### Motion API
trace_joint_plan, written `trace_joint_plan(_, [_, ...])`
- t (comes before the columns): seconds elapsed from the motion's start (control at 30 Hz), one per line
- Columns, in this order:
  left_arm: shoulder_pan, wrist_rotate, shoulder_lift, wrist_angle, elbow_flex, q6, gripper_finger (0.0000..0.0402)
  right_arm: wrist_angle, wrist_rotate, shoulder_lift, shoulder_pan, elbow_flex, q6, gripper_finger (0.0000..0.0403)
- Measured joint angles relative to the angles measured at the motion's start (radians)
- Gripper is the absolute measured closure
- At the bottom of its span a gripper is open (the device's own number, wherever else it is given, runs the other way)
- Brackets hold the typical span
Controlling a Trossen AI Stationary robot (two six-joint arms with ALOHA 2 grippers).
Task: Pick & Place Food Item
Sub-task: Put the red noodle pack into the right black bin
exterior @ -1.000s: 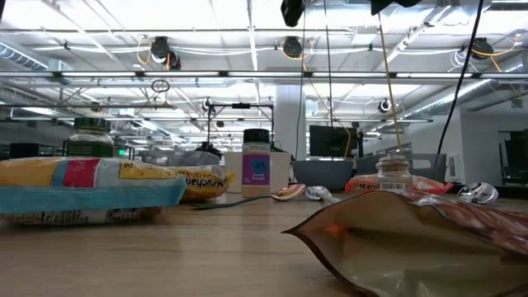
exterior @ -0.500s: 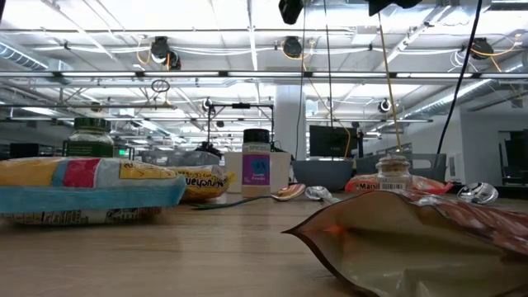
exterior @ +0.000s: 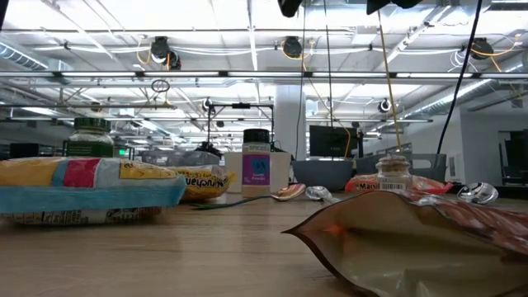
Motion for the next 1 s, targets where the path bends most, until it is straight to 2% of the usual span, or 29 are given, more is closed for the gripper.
trace_joint_plan(0.6, [0.000,0.021,0.000,0.000,0.000,0.002,0.0401,0.007,0.001,0.000,0.000,0.000,-0.001,0.0179])
trace_joint_plan(1.0, [0.011,0.145,0.000,0.092,-0.001,0.009,0.0401,0.106,-0.052,0.000,0.006,0.000,0.057,0.0179])
